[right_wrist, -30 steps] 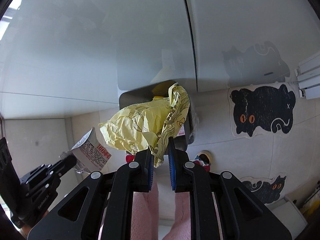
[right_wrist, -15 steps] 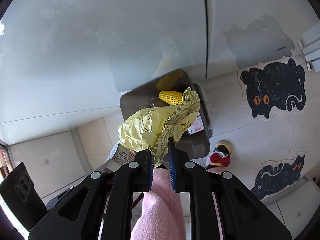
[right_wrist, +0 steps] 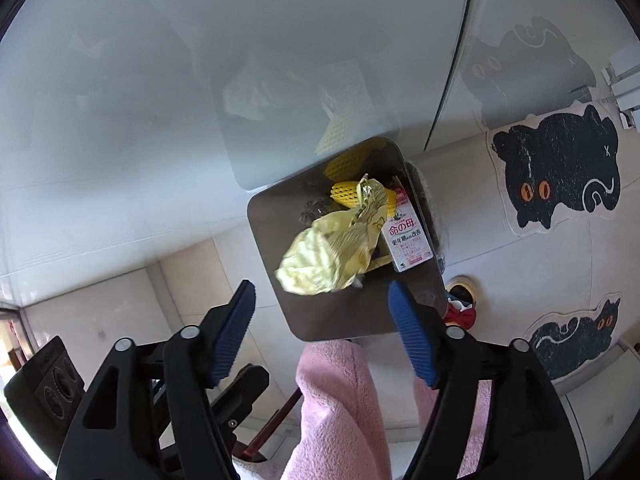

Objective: Collect trash
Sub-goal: 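Open both tools to drop the chip bag and paper into the bin, then raise both tools back over the counter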

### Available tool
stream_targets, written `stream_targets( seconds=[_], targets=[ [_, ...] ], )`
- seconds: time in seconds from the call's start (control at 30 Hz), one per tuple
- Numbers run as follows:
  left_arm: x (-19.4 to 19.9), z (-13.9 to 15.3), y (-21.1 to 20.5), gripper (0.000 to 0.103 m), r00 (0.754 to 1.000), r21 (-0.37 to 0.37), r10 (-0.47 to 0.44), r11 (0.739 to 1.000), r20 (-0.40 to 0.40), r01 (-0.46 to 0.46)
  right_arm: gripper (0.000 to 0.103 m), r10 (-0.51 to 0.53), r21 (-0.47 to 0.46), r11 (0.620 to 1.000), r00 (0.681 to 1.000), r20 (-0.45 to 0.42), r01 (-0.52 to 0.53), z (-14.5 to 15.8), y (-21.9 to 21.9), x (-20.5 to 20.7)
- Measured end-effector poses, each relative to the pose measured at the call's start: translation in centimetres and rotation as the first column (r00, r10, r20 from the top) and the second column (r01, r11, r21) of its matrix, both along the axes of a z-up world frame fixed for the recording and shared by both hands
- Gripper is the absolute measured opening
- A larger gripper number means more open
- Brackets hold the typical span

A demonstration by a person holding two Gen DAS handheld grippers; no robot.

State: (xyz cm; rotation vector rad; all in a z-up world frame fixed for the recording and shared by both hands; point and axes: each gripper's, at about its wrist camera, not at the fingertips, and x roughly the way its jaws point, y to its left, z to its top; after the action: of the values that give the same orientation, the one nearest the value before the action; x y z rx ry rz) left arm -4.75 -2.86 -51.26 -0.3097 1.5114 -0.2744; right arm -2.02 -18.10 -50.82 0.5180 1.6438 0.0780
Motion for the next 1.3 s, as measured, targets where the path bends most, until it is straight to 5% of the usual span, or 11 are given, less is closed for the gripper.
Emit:
stream_targets(
  seconds=[0.1,0.3,0.47,0.67,1.0,1.13,1.3],
  targets=[
    [-0.1,0.5,-0.1,0.07,1.0,0.001,0.003,1.0,0.0,-0.003,0.074,-0.004,-0.003,1.0,1.0,0.002,0.004,0.4,-0.2,0.2],
    [-0.4,3.0,0.0,0.092,1.0,0.011,0.006,1.0,0.031,-0.006,0.097,-0.007,-0.017,1.0,0.999,0.052,0.008,3.6,-1.2,0.0],
    [-1.0,7.7,0.5,0.095,0.996,0.021,0.001,1.0,0.094,-0.003,0.1,0.034,-0.04,0.999,0.991,0.127,-0.029,8.7,-2.5,-0.9],
    [-2.1,16.6,1.1,0.095,0.969,0.034,-0.054,0.998,0.242,0.047,0.1,0.123,-0.097,0.99,0.953,0.278,-0.1,18.0,-4.7,-3.0],
    [-1.7,32.4,2.5,0.095,0.837,0.012,-0.064,0.998,0.543,0.068,0.1,0.196,-0.127,0.981,0.743,0.64,-0.149,34.8,-6.6,-3.0],
    [-0.2,36.2,1.9,0.095,0.774,0.031,-0.08,0.997,0.628,0.077,0.1,0.128,-0.079,0.992,0.714,0.689,-0.101,38.3,-7.5,-0.2],
    [3.0,38.9,0.9,0.095,0.721,0.085,-0.123,0.992,0.682,0.089,0.1,0.096,-0.093,0.995,0.717,0.69,-0.043,39.7,-8.2,4.6]
  ],
)
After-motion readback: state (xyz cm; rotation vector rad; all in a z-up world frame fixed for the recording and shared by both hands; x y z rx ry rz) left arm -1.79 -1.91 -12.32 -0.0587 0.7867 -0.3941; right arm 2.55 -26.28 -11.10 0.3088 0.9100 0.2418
